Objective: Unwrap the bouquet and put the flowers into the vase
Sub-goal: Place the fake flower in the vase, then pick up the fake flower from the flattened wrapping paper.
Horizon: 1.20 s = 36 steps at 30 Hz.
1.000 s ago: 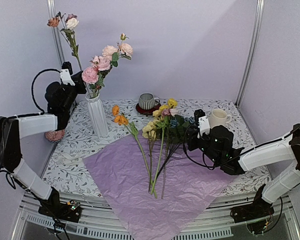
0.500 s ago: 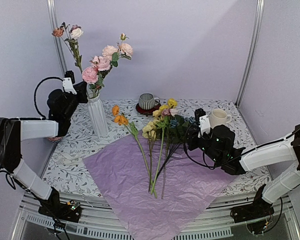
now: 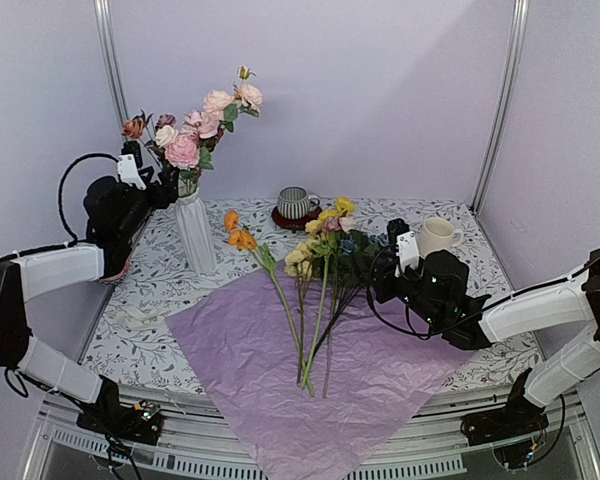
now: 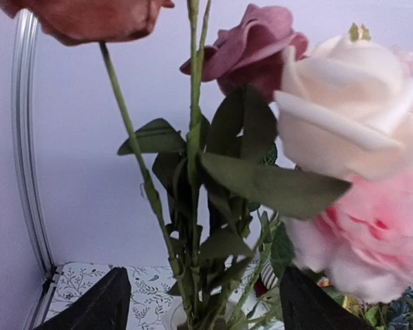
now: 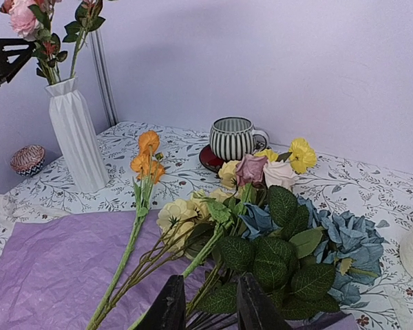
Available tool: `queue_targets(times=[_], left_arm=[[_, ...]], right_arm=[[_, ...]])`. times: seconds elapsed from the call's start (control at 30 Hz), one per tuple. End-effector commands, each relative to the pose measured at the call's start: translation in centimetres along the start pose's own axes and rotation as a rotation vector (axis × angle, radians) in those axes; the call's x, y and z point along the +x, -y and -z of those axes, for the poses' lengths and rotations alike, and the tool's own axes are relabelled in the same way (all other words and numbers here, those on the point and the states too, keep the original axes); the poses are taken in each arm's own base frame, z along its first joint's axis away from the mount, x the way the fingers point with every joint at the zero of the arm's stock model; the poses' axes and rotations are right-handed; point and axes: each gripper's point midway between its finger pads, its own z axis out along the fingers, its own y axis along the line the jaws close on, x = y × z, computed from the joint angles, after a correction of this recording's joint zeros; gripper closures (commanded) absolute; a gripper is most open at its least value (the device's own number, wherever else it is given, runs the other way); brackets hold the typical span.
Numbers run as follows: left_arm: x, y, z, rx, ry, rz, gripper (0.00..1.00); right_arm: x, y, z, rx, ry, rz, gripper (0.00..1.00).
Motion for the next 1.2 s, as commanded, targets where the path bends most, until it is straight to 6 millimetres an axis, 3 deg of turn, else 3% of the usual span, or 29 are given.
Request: queue_targets(times=[0.0, 0.17, 0.33, 0.47, 0.63, 0.77, 1.0, 1.17], left_arm=[[1.7, -0.7, 1.7, -0.049, -0.093, 0.028, 0.21], [3.0, -0.8, 3.1, -0.057, -0.181, 0.038, 0.20], [3.7, 0.1, 5.8, -0.018, -0.238, 0.124, 0.12], [6.5, 0.8, 8.9, -0.011, -0.389, 0.196, 0.02], [10.8, 1.2, 12.8, -0.053, -0.626, 0.383, 0.02], [13.6, 2.2, 14.6, 0.018, -0.674, 0.492, 0.03], [14.6, 7.2, 15.6, 0.235, -0.741, 0.498, 0.13], [16.8, 13.9, 17.2, 0.385, -0.801, 0.508, 0.17]], right_arm=[[-0.6, -0.3, -0.1, -0.019, 0.005, -0.007, 0.72], [-0.2, -0.5, -0.7, -0.018, -0.010, 0.004, 0.72], [0.0, -1.4, -0.9, -0.065, -0.029, 0.006, 0.70], [0.5, -2.9, -1.0, -0.146, -0.075, -0.007, 0.68], [0.3, -4.2, -0.9, -0.203, -0.140, -0.087, 0.67], [1.2, -5.3, -0.6, -0.243, -0.248, -0.224, 0.67], [4.4, -7.2, -0.3, -0.286, -0.415, -0.445, 0.68], [6.7, -8.1, -0.9, -0.278, -0.489, -0.494, 0.68]])
